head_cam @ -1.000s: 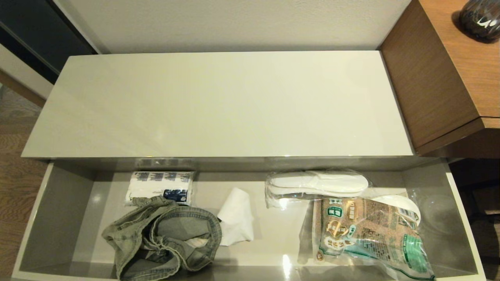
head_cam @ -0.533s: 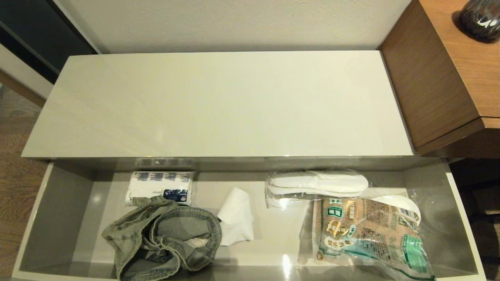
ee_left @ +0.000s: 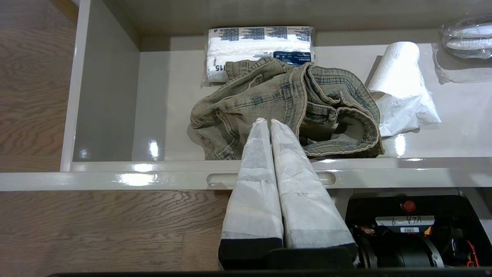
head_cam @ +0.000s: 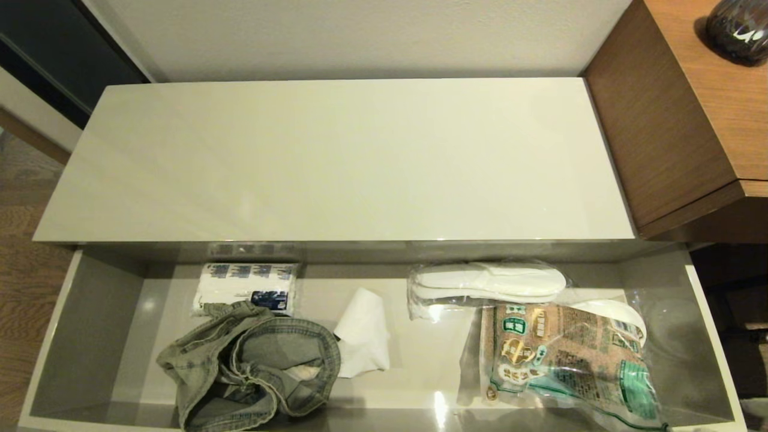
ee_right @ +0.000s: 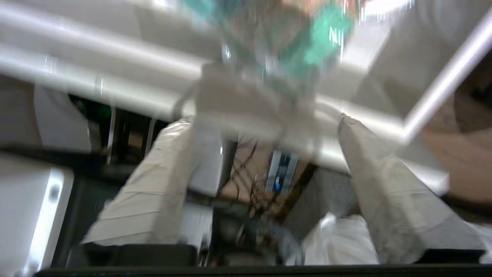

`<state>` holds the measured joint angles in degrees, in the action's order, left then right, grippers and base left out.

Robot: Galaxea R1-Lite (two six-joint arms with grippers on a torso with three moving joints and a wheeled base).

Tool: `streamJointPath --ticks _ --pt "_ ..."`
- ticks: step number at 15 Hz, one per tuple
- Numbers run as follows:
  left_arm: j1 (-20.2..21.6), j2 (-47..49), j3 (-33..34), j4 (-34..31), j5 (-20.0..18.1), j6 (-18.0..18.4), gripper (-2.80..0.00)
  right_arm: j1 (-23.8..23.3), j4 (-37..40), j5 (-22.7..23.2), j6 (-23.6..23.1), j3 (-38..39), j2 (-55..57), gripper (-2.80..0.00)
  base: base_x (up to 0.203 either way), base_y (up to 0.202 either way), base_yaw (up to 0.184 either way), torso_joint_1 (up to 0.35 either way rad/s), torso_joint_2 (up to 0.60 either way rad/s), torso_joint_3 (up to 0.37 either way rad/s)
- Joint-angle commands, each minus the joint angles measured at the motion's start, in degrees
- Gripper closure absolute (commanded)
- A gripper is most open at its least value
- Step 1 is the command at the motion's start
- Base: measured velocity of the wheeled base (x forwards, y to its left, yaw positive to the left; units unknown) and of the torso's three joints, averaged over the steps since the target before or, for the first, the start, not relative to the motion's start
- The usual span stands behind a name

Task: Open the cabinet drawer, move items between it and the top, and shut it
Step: Take out the disposable slippers from the drawer

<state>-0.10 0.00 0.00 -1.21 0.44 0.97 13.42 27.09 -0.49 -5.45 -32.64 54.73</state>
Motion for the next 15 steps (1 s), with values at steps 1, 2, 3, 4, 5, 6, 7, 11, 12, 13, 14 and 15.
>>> streamJointPath --ticks 1,2,3,4,5,6,7,11,12,13,14,15 --pt "0.0 0.1 0.0 0.0 0.0 0.0 0.0 0.7 -7.0 0.0 -0.5 0.9 7.5 -2.8 0.0 0.0 0.0 0.0 0.0 0.0" --pt "0.0 0.1 0.0 0.0 0.0 0.0 0.0 1.9 -9.5 -0.1 -0.7 1.0 10.5 -2.8 0.0 0.0 0.0 0.0 0.0 0.0" --pt "0.0 0.1 0.0 0.0 0.1 0.0 0.0 3.4 -12.2 -0.2 -0.9 1.1 15.1 -2.8 0.0 0.0 0.0 0.0 0.0 0.0" --pt "0.0 0.1 0.0 0.0 0.0 0.0 0.0 4.7 -15.3 -0.2 -1.1 1.1 19.2 -2.8 0.0 0.0 0.0 0.0 0.0 0.0" --pt "0.0 0.1 0.0 0.0 0.1 0.0 0.0 5.7 -19.4 -0.2 -1.2 1.0 22.5 -2.8 0.0 0.0 0.0 0.0 0.0 0.0" --pt "0.0 0.1 0.0 0.0 0.0 0.0 0.0 6.3 -24.0 -0.1 -1.2 1.0 25.9 -2.8 0.0 0.0 0.0 0.0 0.0 0.0" --pt "0.0 0.1 0.0 0.0 0.0 0.0 0.0 6.8 -27.3 -0.1 -1.4 1.2 28.7 -2.8 0.0 0.0 0.0 0.0 0.0 0.0" --pt "0.0 0.1 0.0 0.0 0.0 0.0 0.0 7.5 -34.7 1.0 -1.1 1.9 34.5 -2.8 0.0 0.0 0.0 0.0 0.0 0.0" --pt "0.0 0.1 0.0 0.0 0.0 0.0 0.0 7.5 -34.7 1.0 -1.0 2.0 34.4 -2.8 0.0 0.0 0.0 0.0 0.0 0.0" --pt "0.0 0.1 0.0 0.0 0.0 0.0 0.0 7.5 -34.7 1.0 -0.4 2.0 34.2 -2.8 0.0 0.0 0.0 0.0 0.0 0.0" --pt "0.0 0.1 0.0 0.0 0.0 0.0 0.0 7.5 -34.7 1.0 -0.2 2.0 34.1 -2.8 0.0 0.0 0.0 0.0 0.0 0.0" --pt "0.0 0.1 0.0 0.0 0.1 0.0 0.0 7.5 -34.8 1.0 0.3 1.9 34.0 -2.8 0.0 0.0 0.0 0.0 0.0 0.0"
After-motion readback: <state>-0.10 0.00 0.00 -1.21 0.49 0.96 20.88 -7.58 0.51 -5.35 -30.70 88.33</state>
